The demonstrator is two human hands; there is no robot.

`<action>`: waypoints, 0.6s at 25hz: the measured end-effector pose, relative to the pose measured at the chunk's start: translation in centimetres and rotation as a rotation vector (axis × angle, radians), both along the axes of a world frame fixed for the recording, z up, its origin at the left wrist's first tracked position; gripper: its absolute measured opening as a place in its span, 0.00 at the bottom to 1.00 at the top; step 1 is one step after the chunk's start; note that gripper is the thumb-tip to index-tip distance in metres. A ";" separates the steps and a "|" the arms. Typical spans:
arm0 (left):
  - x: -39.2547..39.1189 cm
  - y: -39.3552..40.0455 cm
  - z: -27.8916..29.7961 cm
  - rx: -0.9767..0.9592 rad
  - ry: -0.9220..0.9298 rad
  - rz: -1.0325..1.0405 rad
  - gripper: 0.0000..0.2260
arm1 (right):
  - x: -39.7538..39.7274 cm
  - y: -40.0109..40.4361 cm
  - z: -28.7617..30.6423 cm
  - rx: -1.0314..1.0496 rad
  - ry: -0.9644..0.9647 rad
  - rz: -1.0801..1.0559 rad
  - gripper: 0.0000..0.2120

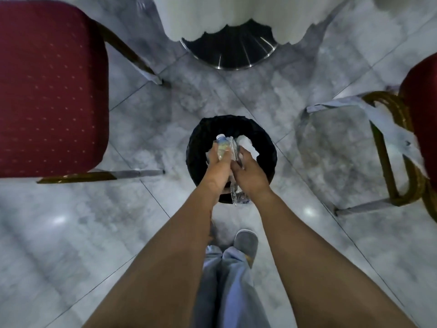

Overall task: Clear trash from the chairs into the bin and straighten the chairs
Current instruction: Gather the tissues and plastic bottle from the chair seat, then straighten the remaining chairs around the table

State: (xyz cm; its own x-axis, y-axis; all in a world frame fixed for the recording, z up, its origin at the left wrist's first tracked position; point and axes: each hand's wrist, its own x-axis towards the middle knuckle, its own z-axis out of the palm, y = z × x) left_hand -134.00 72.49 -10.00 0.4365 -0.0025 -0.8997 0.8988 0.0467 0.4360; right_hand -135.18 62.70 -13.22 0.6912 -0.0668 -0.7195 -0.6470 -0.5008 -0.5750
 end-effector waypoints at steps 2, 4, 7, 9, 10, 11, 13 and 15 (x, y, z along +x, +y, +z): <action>0.2 0.2 -1.1 -0.012 -0.015 0.001 0.24 | 0.7 -0.2 -0.9 -0.033 0.004 0.021 0.27; 0.4 0.4 -2.1 -0.015 -0.033 -0.005 0.25 | 1.1 -0.4 -1.5 -0.082 0.024 0.036 0.28; 0.0 1.1 -1.6 0.019 -0.055 -0.048 0.25 | 0.2 -1.0 -1.3 -0.131 0.035 0.079 0.28; -0.8 1.5 -0.4 0.080 -0.056 -0.091 0.26 | -0.9 -1.4 -0.2 -0.148 0.051 0.100 0.28; -1.2 1.8 0.2 0.121 -0.065 -0.124 0.26 | -1.4 -1.6 0.6 -0.169 0.064 0.128 0.28; -1.6 2.0 1.0 0.166 -0.082 -0.166 0.27 | -2.0 -1.7 1.5 -0.193 0.067 0.162 0.28; -2.4 2.7 2.7 0.263 -0.131 -0.269 0.26 | -3.2 -1.8 4.0 -0.228 0.054 0.214 0.28; -3.4 3.7 5.0 0.359 -0.180 -0.390 0.27 | -4.2 -1.6 7.2 -0.245 0.024 0.267 0.29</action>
